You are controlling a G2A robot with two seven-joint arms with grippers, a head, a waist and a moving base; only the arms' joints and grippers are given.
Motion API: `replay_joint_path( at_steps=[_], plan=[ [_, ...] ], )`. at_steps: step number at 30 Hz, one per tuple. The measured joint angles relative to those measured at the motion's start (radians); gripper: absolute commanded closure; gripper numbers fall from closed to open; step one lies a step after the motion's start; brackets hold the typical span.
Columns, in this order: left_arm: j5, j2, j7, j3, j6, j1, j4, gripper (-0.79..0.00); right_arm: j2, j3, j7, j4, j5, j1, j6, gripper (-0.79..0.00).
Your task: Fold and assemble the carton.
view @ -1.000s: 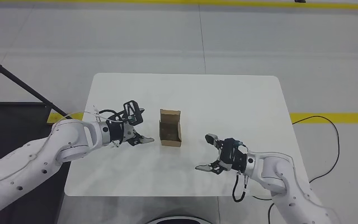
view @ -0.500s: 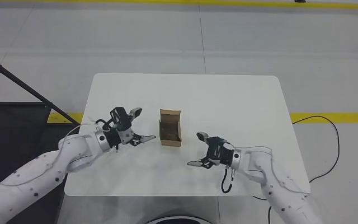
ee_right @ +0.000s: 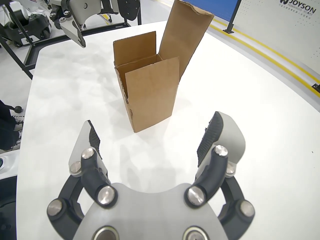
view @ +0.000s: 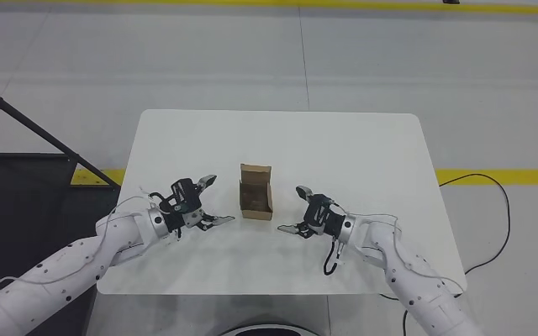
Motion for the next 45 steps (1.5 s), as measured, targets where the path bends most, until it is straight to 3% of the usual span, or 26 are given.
replay_joint_path(
  at_steps=[5,11,17,33,45],
  plan=[
    [-0.001,-0.001,-0.001,0.0,-0.004,0.002,-0.002,-0.785,-0.004,-0.012,-0.003,-0.002,0.008,-0.007,-0.016,-0.785],
    [-0.045,-0.026,-0.001,-0.004,-0.083,0.018,0.037,-0.785,-0.024,-0.046,-0.041,0.046,-0.019,0.034,-0.007,-0.785],
    [-0.032,-0.063,-0.003,0.007,-0.131,0.02,0.081,-0.785,-0.05,-0.095,-0.087,0.119,-0.06,0.093,-0.004,-0.785],
    [-0.034,-0.186,-0.038,0.035,-0.132,-0.01,0.203,-0.785,-0.119,-0.196,-0.212,0.301,-0.13,0.223,-0.036,-0.785],
    [-0.018,-0.245,-0.036,0.018,-0.156,-0.019,0.26,-0.785,-0.159,-0.239,-0.243,0.384,-0.163,0.272,-0.04,-0.785]
  ],
)
